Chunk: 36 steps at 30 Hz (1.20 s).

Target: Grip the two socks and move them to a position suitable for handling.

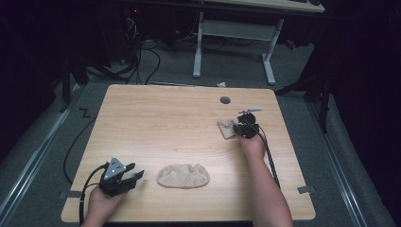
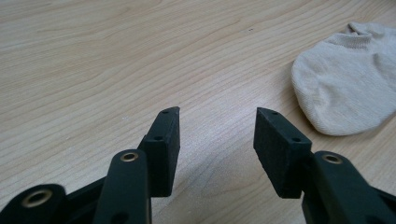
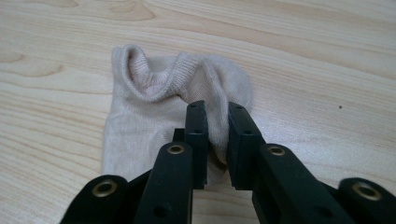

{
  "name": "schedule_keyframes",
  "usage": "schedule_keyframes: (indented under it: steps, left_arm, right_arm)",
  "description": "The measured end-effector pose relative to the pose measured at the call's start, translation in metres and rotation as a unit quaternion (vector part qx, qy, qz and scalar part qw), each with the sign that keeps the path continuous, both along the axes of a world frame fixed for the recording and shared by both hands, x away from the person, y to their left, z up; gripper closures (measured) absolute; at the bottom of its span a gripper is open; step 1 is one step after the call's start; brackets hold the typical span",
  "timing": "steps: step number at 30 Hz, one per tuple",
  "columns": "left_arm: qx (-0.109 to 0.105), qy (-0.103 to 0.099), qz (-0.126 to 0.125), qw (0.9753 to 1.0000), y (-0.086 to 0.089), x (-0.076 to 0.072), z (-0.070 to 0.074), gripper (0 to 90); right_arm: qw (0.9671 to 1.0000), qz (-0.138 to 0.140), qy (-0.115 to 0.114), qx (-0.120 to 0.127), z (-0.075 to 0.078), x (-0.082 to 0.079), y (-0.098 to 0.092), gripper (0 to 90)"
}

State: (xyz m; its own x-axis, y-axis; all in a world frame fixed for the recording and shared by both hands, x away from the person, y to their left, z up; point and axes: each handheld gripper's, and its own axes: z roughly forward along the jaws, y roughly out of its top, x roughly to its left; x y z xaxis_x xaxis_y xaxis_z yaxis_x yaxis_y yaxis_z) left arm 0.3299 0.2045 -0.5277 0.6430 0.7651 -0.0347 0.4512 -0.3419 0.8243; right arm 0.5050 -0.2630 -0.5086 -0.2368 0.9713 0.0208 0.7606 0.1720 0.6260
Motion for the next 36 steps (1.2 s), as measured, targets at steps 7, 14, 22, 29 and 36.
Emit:
schedule_keyframes:
  steps: [7, 14, 22, 29, 36]
  left_arm:
    - [0.0, 0.0, 0.0, 1.0, 0.0, 0.0, 0.0, 51.4]
    - [0.001, -0.001, -0.002, 1.0, -0.002, 0.0, 0.0, 51.4]
    - [0.0, 0.0, -0.004, 1.0, -0.003, -0.001, 0.0, 51.4]
    - [0.0, 0.002, -0.007, 1.0, -0.003, -0.001, -0.001, 51.4]
    - [0.001, 0.002, -0.008, 1.0, -0.005, -0.001, -0.001, 51.4]
  right_arm:
    - [0.9996, 0.016, -0.02, -0.008, 0.011, -0.008, 0.007, 81.5]
    - [0.9989, 0.026, -0.036, -0.012, 0.026, -0.024, 0.007, 81.5]
    - [0.998, 0.04, -0.041, -0.027, 0.03, -0.049, 0.01, 81.1]
    - [0.9994, 0.029, -0.009, -0.014, 0.006, -0.074, 0.002, 79.2]
    - [0.9992, 0.028, -0.02, -0.019, 0.0, -0.089, 0.002, 68.8]
